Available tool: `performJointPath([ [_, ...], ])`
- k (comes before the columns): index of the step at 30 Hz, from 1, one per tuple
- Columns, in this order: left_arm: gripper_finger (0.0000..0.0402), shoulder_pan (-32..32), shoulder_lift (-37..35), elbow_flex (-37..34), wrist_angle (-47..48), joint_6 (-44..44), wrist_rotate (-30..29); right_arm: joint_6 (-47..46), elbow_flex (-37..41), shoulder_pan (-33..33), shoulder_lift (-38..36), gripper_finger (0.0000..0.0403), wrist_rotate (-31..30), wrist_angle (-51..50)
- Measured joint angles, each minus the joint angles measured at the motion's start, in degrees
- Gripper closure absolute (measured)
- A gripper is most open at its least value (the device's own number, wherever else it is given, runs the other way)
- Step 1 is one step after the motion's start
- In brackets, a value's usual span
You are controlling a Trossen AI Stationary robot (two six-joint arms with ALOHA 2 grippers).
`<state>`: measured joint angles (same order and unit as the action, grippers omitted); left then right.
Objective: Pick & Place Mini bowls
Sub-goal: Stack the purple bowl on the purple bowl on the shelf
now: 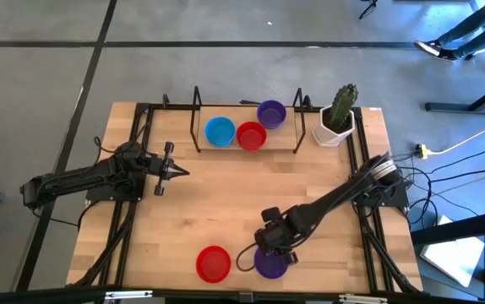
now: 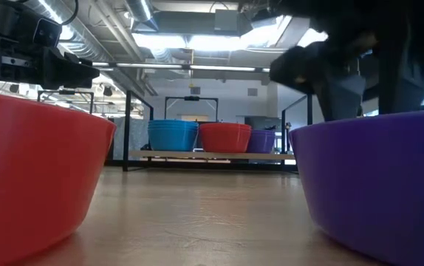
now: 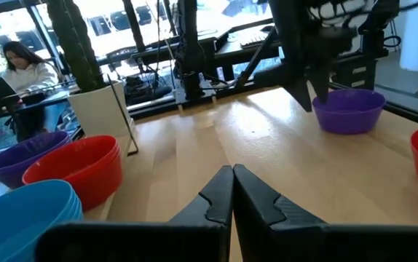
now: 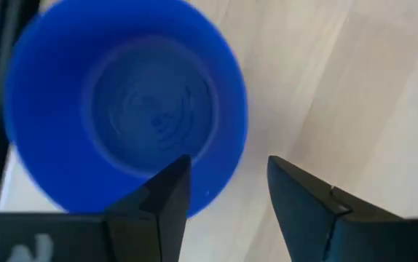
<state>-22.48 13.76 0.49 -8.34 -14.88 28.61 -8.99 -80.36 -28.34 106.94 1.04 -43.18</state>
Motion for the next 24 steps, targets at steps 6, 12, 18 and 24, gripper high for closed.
performJointPath([
  [6,0.0396,0.0,0.0,0.0,0.0,0.2,0.0,0.4,0.0,0.0,2.5,0.0221,0.5,1.8],
  [12,0.0396,0.0,0.0,0.0,0.0,0.2,0.0,1.3,0.0,0.0,4.6,0.0223,-0.8,1.7],
  [18,0.0396,0.0,0.0,0.0,0.0,0.2,0.0,3.2,0.0,0.1,5.2,0.0285,-4.1,1.6],
  [24,0.0396,0.0,0.0,0.0,0.0,0.2,0.0,4.9,0.0,1.2,4.9,0.039,-3.0,1.1],
])
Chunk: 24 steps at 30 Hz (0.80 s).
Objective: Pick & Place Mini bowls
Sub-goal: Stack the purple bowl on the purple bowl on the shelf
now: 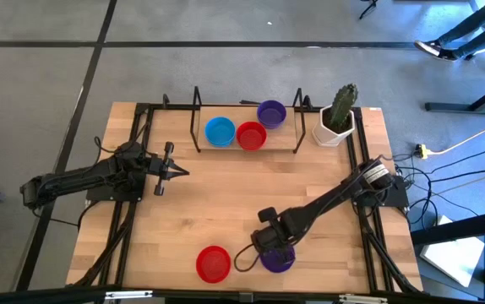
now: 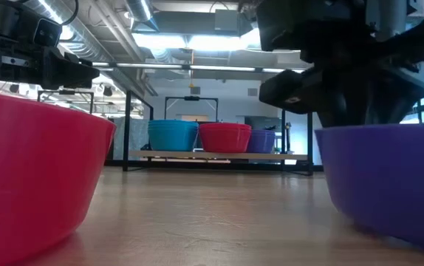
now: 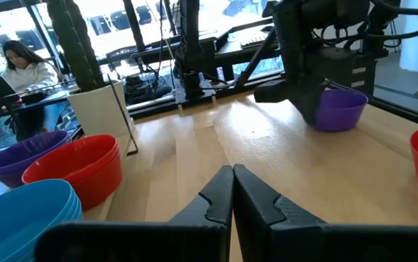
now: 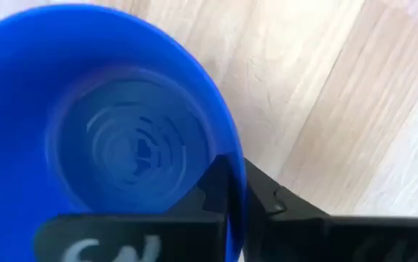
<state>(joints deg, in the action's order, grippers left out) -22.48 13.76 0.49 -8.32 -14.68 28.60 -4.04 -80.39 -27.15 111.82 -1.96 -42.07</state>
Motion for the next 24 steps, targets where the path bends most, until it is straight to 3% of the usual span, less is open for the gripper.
performJointPath([
  [5,0.0396,0.0,0.0,0.0,0.0,0.0,0.0,1.1,0.1,1.5,-1.0,0.0388,1.2,0.3],
  [12,0.0396,0.0,0.0,0.0,0.8,0.0,0.0,6.9,2.7,4.2,-10.0,0.0394,2.4,4.1],
  [16,0.0396,0.0,0.0,0.0,1.2,-0.8,0.0,10.2,8.9,6.4,-19.9,0.0398,8.5,12.0],
  [24,0.0396,0.0,0.0,0.0,1.3,-1.0,0.0,5.6,34.2,14.3,-47.6,0.0397,2.8,36.4],
])
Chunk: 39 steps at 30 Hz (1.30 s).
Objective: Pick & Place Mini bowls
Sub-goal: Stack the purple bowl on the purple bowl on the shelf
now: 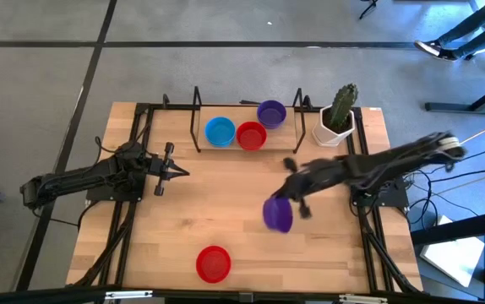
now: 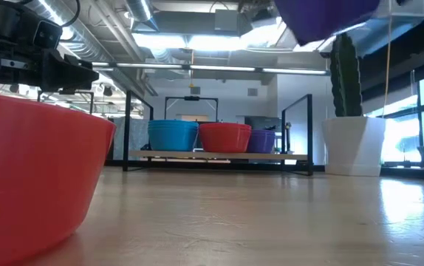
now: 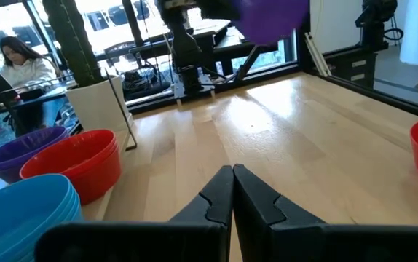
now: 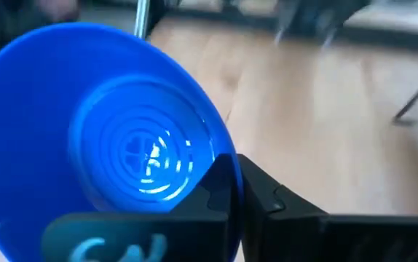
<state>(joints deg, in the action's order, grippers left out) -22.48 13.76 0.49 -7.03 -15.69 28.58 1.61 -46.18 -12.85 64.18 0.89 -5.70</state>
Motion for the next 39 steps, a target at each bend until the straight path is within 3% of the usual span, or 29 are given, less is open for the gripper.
performJointPath([
  [4,0.0396,0.0,0.0,0.0,-0.4,-0.1,-0.2,-1.6,13.2,3.4,-12.7,0.0397,-0.5,10.0],
  [9,0.0396,0.0,0.0,0.0,-0.6,-0.1,-0.2,-2.7,24.4,7.1,-25.1,0.0397,-2.8,15.7],
  [21,0.0396,0.0,0.0,0.0,-0.9,-1.1,-0.4,-4.0,36.9,11.8,-44.2,0.0397,-1.0,16.5],
  [34,0.0396,0.0,0.0,0.0,-0.9,-1.0,-0.4,-4.2,38.1,12.3,-47.7,0.0397,-0.2,15.4],
  [39,0.0396,0.0,0.0,0.0,-1.6,-1.1,-0.4,-1.7,35.6,12.3,-45.3,0.0397,0.3,23.7],
])
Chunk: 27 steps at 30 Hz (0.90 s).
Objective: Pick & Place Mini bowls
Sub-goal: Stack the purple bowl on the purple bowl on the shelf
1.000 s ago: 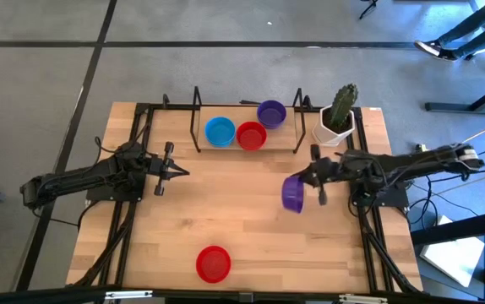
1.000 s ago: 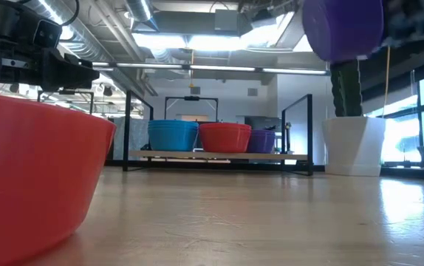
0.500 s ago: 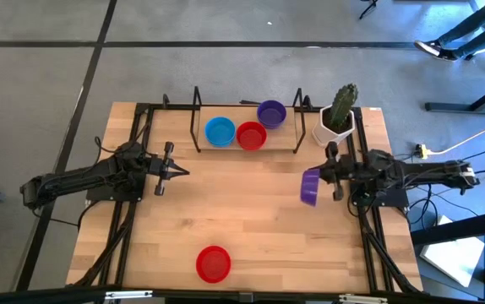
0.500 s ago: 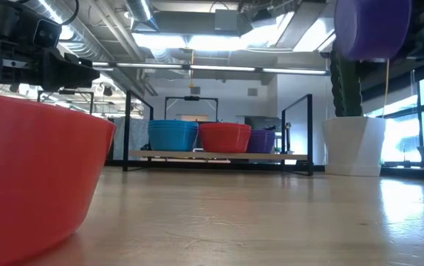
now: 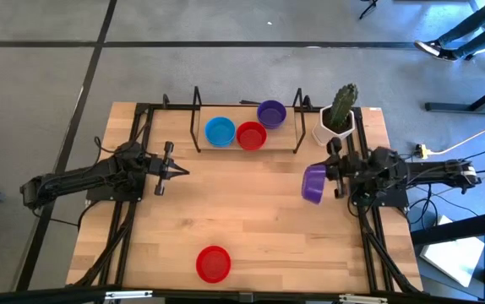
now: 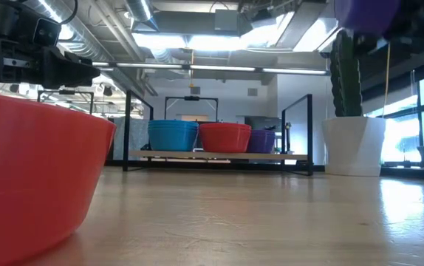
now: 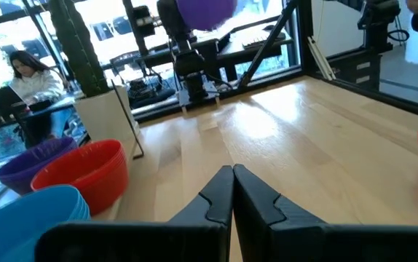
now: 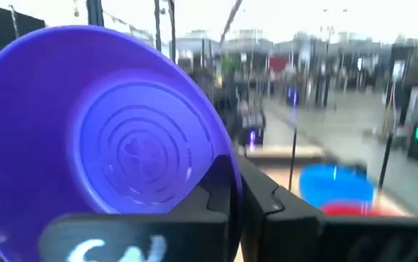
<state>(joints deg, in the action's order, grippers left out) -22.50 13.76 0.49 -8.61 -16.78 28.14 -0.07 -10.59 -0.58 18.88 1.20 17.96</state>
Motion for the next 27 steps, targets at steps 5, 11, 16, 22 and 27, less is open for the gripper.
performJointPath([
  [5,0.0396,0.0,0.0,0.0,-0.6,0.0,0.0,5.8,-13.8,0.0,9.4,0.04,-2.2,-10.7],
  [11,0.0396,0.0,0.0,0.0,-0.6,0.0,0.0,12.3,-35.9,0.9,28.9,0.0401,-14.7,-24.3],
  [16,0.0396,0.0,0.0,0.0,-0.6,0.0,0.0,15.7,-56.9,6.5,47.0,0.0401,-21.3,-39.9],
  [22,0.0396,0.0,0.0,0.0,0.3,0.0,0.1,17.1,-78.6,20.6,64.7,0.0401,-22.4,-57.1],
  [27,0.0396,0.0,0.0,0.0,1.2,-1.2,0.2,14.3,-92.4,31.2,75.6,0.0401,-13.8,-69.3],
])
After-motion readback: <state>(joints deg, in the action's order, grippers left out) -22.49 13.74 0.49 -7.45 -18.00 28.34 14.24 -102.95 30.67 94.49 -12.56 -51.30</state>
